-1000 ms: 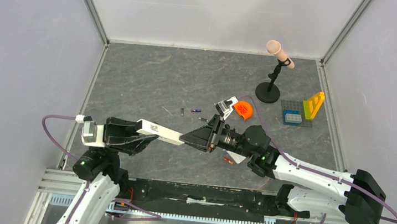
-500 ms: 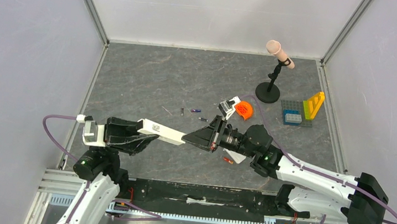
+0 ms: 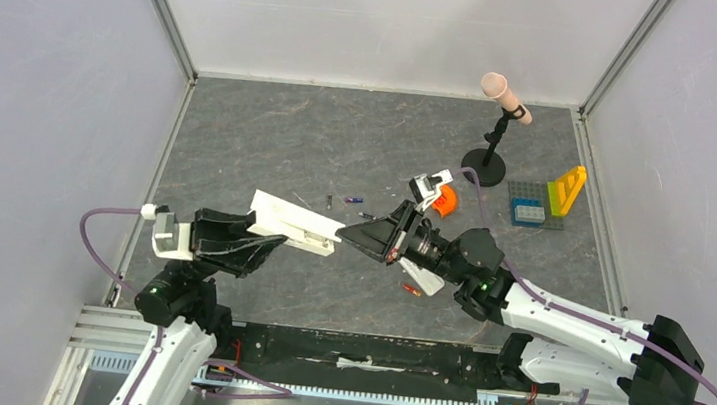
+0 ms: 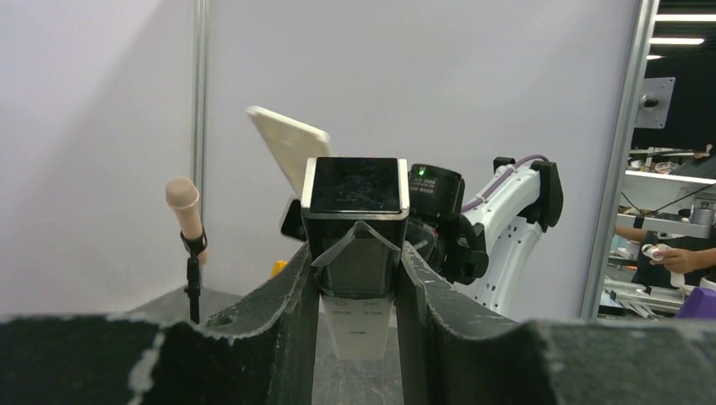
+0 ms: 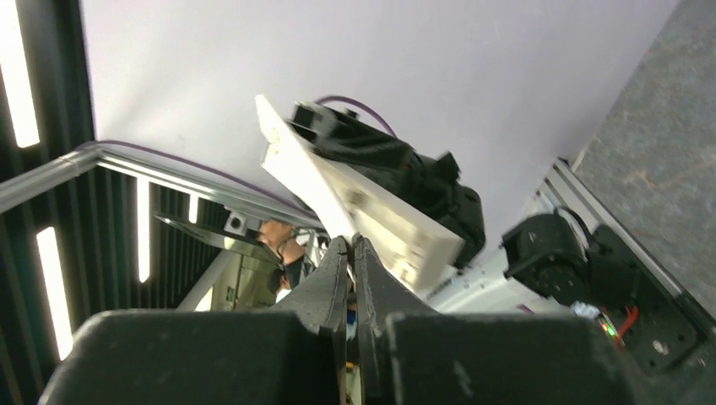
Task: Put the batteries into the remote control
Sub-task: Remove the battery cover from the remote control, then place the battery cover at the center of the board.
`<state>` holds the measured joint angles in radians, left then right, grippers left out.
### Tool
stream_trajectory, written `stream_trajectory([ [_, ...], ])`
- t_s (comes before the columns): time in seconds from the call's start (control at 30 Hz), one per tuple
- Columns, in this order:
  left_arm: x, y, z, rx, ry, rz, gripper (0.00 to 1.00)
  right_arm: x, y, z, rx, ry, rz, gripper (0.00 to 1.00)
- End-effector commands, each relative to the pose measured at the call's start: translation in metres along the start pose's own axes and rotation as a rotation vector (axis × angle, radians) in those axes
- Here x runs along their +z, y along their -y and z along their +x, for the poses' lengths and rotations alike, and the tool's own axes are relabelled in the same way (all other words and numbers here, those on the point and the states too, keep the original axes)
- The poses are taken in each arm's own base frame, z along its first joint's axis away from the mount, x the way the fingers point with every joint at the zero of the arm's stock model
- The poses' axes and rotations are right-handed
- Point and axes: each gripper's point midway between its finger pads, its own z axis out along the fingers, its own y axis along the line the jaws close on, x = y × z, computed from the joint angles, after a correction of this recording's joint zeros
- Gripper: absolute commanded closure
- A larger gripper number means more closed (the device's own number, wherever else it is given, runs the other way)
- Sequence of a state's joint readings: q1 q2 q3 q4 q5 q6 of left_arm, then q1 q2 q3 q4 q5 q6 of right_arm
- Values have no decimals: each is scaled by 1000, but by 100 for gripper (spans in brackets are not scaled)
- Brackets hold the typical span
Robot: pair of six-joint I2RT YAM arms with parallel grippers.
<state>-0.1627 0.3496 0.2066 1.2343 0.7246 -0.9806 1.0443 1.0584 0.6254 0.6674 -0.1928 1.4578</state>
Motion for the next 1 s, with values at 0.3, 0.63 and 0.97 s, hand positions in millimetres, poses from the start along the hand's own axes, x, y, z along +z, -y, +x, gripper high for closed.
stream_trajectory([
  [0.3, -18, -40, 22, -15, -50, -223, 98, -3, -22, -46, -29, 199, -89, 100],
  [0.63, -28, -51, 32, -67, -84, -324, 98, -51, 142, -77, -180, 336, 581, 100],
  [0.97, -38, -62, 36, -73, -80, -406, 98, -86, 258, -22, -121, 154, 888, 100],
])
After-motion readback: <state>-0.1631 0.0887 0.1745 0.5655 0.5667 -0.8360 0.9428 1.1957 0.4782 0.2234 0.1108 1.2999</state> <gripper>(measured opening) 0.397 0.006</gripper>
